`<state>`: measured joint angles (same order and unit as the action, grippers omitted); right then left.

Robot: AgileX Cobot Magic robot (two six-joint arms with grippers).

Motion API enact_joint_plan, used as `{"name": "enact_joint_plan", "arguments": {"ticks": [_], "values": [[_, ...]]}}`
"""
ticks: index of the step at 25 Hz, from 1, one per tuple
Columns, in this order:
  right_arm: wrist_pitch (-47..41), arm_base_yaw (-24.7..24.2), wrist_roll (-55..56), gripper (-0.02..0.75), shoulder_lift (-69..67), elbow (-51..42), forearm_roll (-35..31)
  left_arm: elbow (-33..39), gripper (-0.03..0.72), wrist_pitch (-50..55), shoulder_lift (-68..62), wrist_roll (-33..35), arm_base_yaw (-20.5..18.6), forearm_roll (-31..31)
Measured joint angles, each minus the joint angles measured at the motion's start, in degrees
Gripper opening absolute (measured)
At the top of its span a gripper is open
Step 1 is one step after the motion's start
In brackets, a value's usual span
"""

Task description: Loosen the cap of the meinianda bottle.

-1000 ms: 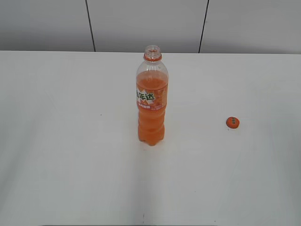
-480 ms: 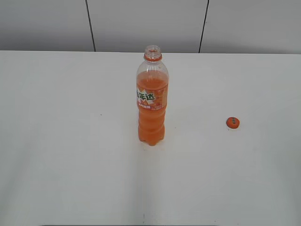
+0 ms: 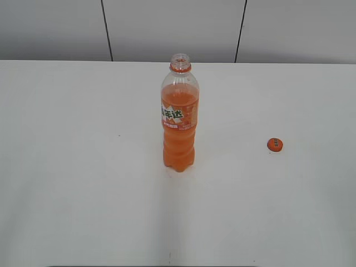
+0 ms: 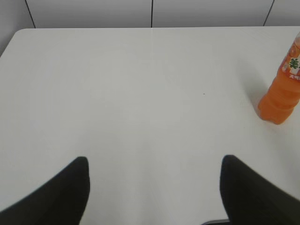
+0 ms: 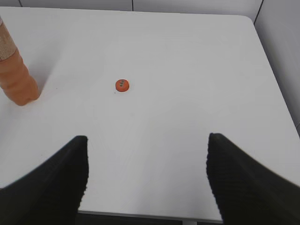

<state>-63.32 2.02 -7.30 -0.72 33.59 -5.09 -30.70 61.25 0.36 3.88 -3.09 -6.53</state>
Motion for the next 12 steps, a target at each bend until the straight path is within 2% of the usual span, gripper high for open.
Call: {"name": "enact_joint_plan", "arguments": {"ticks": [6,12], "values": [[-0.2,0.0,-0.4,0.587,1.0,-4.1,0.0,0.0,0.520,0.1,0.0,-0.7,0.0,0.1],[-0.1,0.0,-0.5,0.587,1.0,-4.4,0.0,0.0,0.520,0.1,0.0,-1.0,0.0,0.3]]}}
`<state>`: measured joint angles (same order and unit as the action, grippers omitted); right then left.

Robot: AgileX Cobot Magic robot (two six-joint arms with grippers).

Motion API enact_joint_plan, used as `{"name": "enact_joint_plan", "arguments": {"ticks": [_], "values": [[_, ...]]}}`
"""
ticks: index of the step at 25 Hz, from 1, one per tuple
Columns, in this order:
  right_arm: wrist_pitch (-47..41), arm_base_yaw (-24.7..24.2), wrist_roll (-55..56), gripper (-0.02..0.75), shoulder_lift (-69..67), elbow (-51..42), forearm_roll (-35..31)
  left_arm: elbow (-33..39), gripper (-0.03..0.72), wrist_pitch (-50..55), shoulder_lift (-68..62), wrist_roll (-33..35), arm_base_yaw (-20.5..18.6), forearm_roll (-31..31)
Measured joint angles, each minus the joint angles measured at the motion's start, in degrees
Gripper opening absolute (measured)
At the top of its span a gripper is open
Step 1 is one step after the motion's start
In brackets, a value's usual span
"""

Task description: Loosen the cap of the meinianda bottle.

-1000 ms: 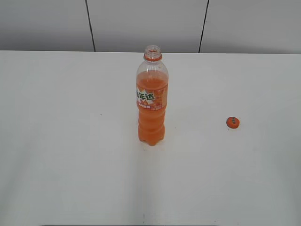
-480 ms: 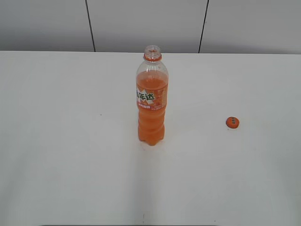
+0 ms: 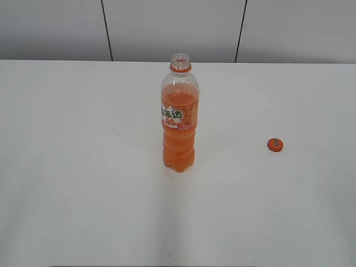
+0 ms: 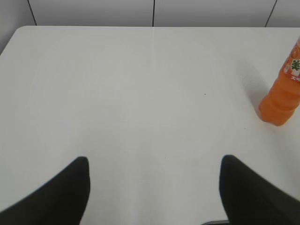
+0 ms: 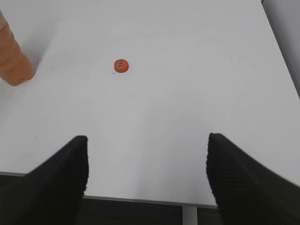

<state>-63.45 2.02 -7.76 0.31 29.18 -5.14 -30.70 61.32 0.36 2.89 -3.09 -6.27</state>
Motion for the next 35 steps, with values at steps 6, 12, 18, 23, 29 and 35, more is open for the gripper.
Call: {"name": "enact_joint_plan", "arguments": {"ticks": [6,12,18,23,29,35], "values": [[0.0,0.0,0.0,0.587,0.0,0.0,0.0,0.0,0.520,0.0,0.0,-0.1,0.0,0.0],[0.1,0.0,-0.1,0.587,0.0,0.0,0.0,0.0,0.520,0.0,0.0,-0.1,0.0,0.0],[0.1,0.0,-0.1,0.587,0.0,0.0,0.0,0.0,0.520,0.0,0.0,-0.1,0.0,0.0],[0.1,0.0,-0.1,0.587,0.0,0.0,0.0,0.0,0.520,0.0,0.0,-0.1,0.0,0.0],[0.1,0.0,-0.2,0.587,0.0,0.0,0.0,0.0,0.520,0.0,0.0,-0.1,0.0,0.0],[0.1,0.0,-0.2,0.587,0.0,0.0,0.0,0.0,0.520,0.0,0.0,-0.1,0.0,0.0]]}}
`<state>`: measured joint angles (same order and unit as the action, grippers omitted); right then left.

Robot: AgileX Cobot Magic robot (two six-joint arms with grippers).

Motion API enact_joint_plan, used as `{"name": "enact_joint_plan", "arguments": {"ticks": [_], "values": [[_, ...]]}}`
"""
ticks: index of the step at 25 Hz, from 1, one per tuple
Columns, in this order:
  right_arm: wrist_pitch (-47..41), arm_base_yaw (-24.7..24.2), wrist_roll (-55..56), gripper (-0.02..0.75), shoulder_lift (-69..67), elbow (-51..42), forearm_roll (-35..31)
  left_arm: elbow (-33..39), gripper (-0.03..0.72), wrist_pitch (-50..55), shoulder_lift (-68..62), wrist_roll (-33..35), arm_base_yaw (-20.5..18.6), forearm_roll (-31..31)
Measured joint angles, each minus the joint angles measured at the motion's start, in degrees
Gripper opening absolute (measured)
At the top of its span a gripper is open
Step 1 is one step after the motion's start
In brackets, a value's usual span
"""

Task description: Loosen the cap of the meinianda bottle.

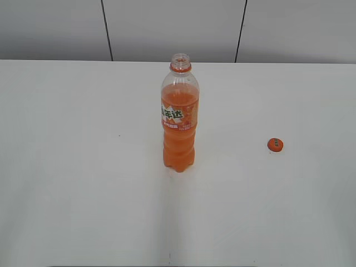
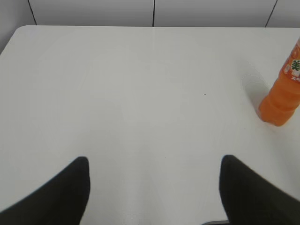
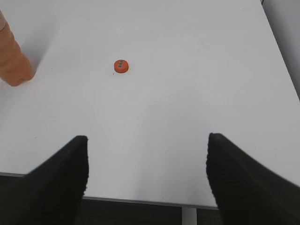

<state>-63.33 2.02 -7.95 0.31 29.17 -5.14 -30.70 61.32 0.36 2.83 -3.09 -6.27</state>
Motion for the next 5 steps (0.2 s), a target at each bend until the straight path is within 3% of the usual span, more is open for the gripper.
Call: {"name": "enact_joint_plan", "arguments": {"ticks": [5], "values": [[0.0,0.0,0.0,0.587,0.0,0.0,0.0,0.0,0.520,0.0,0.0,0.0,0.0,0.0]]}}
